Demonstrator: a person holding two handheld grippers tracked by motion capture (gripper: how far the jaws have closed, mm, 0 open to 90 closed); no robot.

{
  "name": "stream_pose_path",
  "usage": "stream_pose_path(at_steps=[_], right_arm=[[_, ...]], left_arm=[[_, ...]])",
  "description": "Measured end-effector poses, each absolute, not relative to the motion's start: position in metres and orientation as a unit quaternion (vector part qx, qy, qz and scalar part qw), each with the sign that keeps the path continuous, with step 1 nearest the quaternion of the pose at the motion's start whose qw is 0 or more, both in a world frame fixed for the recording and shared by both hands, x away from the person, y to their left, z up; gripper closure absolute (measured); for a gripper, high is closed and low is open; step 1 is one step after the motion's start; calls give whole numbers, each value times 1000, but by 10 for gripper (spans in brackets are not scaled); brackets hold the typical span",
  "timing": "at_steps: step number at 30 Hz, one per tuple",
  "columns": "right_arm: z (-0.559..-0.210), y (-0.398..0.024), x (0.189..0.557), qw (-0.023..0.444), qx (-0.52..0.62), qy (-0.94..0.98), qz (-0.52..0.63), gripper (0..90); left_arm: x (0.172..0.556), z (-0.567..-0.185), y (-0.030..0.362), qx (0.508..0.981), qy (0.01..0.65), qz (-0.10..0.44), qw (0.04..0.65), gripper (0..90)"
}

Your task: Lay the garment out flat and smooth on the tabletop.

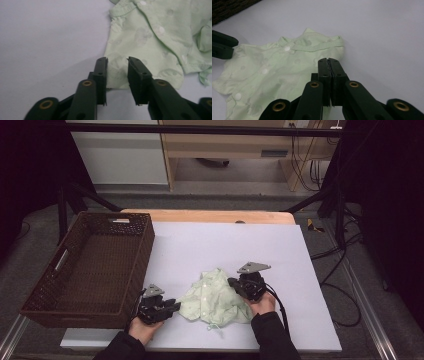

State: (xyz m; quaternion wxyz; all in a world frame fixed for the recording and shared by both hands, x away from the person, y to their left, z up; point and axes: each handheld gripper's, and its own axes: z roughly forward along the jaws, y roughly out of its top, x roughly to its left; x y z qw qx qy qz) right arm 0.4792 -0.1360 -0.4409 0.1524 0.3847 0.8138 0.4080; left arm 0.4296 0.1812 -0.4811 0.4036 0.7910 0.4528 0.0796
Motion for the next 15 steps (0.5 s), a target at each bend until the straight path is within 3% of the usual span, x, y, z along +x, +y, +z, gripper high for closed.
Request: stream_pose_path(at_steps=[4, 9, 15], right_arm=[[-440, -134, 478, 153, 377, 813, 416, 889], [-437, -132, 476, 150, 367, 812, 428, 888], [-432, -121, 470, 133, 343, 816, 446, 889]], left_arm=[[429, -481, 180, 796, 449, 78, 399, 867], [427, -476, 183, 796, 442, 88, 403, 885], [420, -454, 194, 769, 457, 149, 421, 887]])
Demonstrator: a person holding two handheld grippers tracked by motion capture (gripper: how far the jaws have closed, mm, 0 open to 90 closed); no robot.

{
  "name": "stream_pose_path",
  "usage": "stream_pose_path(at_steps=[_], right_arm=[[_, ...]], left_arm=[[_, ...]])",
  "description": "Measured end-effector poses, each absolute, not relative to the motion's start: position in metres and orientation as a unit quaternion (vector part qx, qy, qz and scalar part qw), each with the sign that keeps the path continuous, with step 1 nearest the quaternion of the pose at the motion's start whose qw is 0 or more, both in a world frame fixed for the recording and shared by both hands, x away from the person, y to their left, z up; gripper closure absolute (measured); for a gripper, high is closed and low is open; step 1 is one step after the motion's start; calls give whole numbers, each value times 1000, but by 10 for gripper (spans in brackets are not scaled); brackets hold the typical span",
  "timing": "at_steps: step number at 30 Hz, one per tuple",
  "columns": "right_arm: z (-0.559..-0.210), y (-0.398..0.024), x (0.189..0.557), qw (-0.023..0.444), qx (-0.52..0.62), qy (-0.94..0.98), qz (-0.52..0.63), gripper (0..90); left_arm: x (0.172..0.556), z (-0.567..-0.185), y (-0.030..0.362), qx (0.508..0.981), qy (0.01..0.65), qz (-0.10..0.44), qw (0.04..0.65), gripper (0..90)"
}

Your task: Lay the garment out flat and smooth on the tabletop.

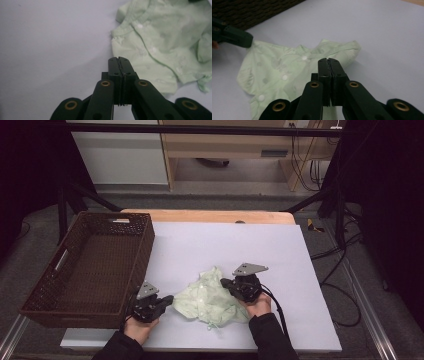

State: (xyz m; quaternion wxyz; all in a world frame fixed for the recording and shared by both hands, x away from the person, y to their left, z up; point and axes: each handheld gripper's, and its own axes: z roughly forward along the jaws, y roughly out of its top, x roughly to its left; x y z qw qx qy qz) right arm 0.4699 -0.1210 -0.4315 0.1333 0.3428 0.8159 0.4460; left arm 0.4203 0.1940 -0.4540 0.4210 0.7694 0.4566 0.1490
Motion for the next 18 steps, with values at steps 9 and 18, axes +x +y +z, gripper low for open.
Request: stream_pose_path(at_steps=[9, 18], right_arm=[[-449, -68, 461, 90, 290, 854, 422, 887], [-469, -46, 459, 74, 278, 869, 402, 786]], left_arm=[[417, -451, 199, 762, 472, 159, 413, 886], [416, -459, 199, 775, 468, 150, 398, 886]])
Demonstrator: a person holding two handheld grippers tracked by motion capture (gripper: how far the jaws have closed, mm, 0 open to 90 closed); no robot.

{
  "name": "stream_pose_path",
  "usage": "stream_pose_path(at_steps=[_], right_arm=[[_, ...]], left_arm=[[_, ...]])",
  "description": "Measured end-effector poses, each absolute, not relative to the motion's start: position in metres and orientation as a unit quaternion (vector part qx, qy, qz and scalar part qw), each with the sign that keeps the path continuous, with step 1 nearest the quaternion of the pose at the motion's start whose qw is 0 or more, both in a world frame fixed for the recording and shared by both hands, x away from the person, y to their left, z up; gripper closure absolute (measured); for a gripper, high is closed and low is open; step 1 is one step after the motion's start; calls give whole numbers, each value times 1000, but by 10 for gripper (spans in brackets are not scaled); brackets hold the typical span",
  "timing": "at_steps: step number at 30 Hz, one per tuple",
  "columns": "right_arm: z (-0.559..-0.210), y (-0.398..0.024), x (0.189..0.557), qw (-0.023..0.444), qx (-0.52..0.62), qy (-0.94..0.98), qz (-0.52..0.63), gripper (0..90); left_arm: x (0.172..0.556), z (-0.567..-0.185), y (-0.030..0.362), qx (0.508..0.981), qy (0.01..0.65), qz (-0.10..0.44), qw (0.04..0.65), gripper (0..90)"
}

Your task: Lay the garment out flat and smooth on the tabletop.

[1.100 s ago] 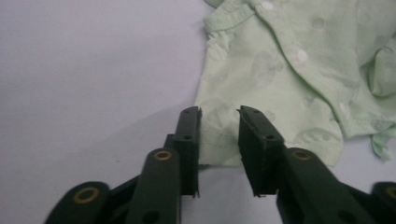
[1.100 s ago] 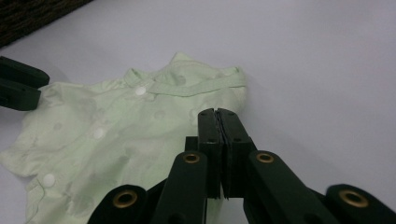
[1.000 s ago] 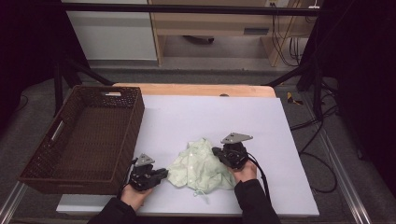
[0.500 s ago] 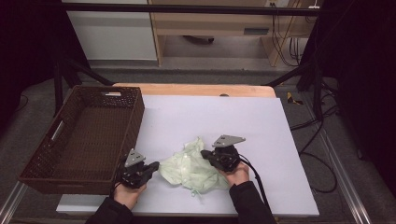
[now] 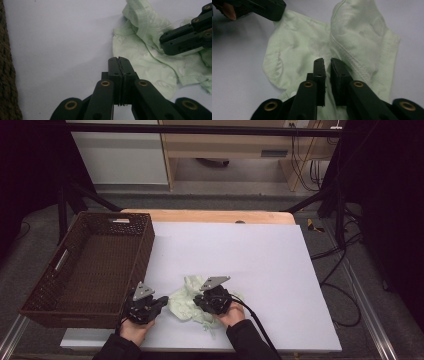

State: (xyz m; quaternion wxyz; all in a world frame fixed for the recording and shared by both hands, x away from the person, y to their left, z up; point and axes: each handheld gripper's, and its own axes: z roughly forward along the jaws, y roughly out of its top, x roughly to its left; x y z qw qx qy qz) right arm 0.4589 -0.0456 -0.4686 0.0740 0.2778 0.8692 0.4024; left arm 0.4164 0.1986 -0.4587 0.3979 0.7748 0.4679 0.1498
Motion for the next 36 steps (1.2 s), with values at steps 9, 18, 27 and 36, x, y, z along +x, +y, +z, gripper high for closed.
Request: stream_pose_path(at_steps=[9, 18, 27, 36], right_arm=[[-433, -78, 464, 120, 315, 817, 467, 546], [-453, -74, 496, 155, 354, 823, 417, 517], [-474, -43, 502, 135, 333, 857, 370, 589], [-469, -49, 503, 98, 346, 853, 378, 881]], left_arm=[[419, -463, 198, 781, 468, 141, 390, 886], [420, -465, 197, 785, 463, 133, 389, 885], [421, -467, 197, 792, 454, 130, 385, 885], [421, -467, 197, 792, 457, 127, 384, 886]])
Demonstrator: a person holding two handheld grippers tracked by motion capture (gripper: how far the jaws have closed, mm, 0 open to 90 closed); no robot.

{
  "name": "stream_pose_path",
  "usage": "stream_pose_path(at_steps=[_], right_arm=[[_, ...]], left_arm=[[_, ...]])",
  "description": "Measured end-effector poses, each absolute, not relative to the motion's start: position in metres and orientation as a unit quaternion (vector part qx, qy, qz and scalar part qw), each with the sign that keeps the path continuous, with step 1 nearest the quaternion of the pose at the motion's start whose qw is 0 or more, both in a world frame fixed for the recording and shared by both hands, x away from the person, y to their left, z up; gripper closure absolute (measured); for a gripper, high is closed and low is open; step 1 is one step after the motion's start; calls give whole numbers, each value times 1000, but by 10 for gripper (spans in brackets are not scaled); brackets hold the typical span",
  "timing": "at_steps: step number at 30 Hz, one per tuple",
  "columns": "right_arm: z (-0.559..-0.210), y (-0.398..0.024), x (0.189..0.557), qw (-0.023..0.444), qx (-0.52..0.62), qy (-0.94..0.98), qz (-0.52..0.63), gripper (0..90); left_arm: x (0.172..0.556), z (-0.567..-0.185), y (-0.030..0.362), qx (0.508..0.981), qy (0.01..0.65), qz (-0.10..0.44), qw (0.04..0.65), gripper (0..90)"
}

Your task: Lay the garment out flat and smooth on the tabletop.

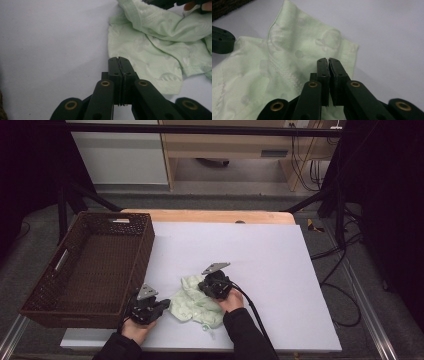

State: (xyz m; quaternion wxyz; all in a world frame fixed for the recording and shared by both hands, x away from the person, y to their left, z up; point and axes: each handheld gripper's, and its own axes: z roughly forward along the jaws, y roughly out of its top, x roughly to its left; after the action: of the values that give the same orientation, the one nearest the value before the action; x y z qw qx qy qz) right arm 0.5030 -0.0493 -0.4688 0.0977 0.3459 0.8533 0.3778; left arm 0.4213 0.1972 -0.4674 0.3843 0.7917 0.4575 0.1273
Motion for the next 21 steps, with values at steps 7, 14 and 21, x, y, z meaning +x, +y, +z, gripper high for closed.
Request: stream_pose_path(at_steps=[7, 14, 21], right_arm=[[-466, -59, 508, 128, 366, 847, 364, 680], [-475, -53, 510, 116, 363, 854, 354, 769], [-465, -64, 507, 119, 370, 842, 373, 887]], left_arm=[[422, -468, 196, 794, 455, 126, 382, 885], [422, -468, 196, 794, 455, 126, 383, 885], [421, -468, 196, 792, 457, 126, 384, 885]])
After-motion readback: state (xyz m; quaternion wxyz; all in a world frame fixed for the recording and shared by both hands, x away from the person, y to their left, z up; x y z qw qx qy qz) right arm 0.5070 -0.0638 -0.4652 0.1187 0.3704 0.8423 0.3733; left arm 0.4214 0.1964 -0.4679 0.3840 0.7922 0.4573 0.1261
